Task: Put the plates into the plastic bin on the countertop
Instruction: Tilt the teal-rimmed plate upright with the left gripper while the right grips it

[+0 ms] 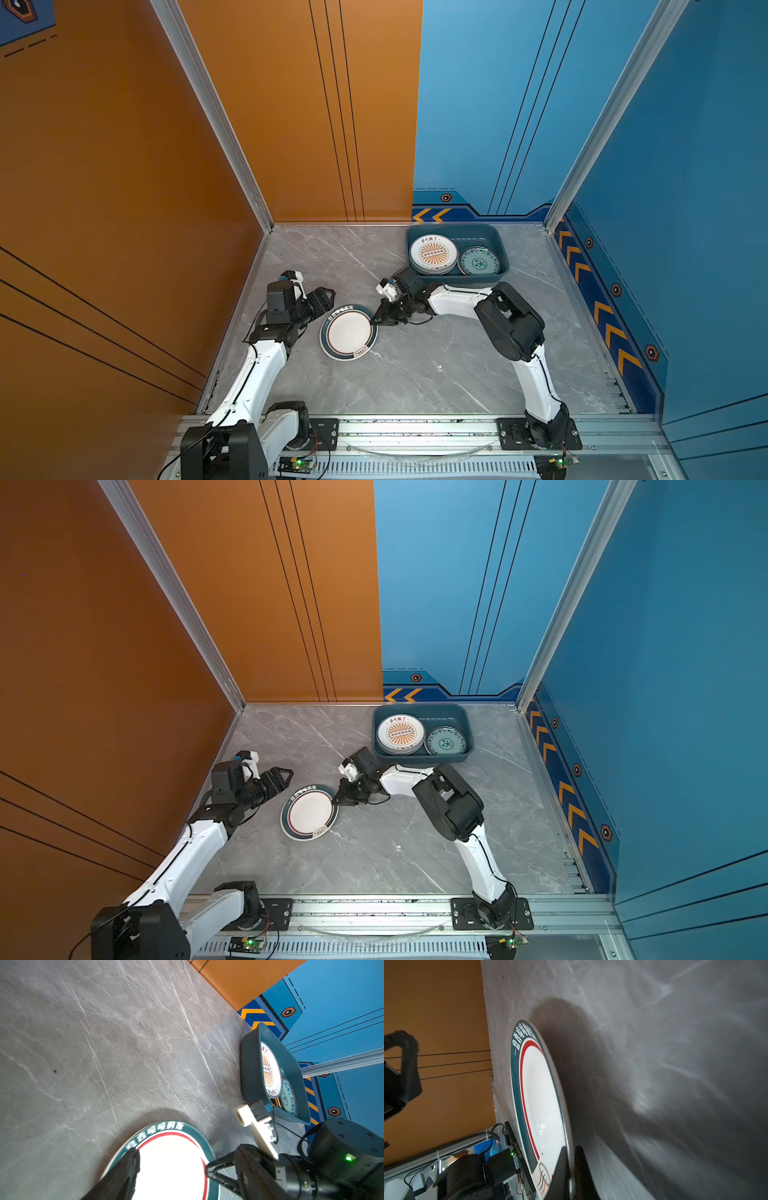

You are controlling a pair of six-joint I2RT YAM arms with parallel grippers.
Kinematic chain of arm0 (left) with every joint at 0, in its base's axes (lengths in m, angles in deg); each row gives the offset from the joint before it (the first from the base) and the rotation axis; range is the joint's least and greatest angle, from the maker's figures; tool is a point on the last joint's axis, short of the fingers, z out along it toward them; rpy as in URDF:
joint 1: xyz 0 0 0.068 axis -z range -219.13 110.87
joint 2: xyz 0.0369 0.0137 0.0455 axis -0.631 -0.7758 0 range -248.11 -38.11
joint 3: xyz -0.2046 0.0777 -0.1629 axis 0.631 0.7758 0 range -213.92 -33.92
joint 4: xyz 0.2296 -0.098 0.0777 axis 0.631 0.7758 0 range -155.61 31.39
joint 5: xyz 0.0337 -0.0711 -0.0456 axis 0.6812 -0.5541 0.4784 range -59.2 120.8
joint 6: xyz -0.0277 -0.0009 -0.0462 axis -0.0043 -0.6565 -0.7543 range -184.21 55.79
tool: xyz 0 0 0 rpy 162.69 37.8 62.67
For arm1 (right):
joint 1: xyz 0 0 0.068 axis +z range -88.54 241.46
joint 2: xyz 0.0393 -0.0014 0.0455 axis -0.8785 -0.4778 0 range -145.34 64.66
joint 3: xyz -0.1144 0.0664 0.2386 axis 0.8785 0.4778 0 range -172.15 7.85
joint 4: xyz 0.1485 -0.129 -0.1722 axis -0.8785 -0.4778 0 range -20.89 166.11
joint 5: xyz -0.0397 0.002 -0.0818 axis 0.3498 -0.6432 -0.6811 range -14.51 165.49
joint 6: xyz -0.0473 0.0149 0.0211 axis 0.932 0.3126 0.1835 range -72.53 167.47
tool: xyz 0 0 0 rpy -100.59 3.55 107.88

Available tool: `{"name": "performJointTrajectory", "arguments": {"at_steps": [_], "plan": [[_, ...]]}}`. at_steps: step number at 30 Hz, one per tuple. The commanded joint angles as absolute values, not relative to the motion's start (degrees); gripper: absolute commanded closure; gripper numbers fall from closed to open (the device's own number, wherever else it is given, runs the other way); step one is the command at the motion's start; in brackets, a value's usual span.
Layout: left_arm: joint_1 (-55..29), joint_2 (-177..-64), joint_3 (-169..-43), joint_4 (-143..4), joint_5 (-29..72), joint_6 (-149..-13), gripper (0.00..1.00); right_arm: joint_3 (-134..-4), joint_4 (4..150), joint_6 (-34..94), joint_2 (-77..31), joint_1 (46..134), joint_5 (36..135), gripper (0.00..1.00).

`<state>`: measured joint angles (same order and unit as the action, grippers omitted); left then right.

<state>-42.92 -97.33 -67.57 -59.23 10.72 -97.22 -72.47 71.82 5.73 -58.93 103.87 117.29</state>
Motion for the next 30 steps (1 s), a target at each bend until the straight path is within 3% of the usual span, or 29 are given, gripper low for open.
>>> {"name": "performJointTrajectory", "arguments": {"at_steps": [1, 15, 24, 30], "plan": [[-42.01, -98.52, -66.66, -62.18, 8.71, -97.70, 0.26, -69.36, 69.69, 8.61, -52.80, 100.51, 116.79, 1.00], [-28.45, -112.27, -68.80, -76.36, 2.41, -99.93, 0.28, -59.93, 70.51, 9.64, -39.51, 89.95, 118.01, 1.00], [-24.20, -117.96, -71.37, -84.39, -1.27, -103.97, 0.63, -56.01, 72.81, 8.67, -35.80, 87.59, 119.25, 1.00], [-23.84, -119.60, -71.76, -87.81, -4.49, -106.21, 0.74, -54.14, 75.65, 7.44, -34.51, 86.09, 121.46, 1.00]]}}
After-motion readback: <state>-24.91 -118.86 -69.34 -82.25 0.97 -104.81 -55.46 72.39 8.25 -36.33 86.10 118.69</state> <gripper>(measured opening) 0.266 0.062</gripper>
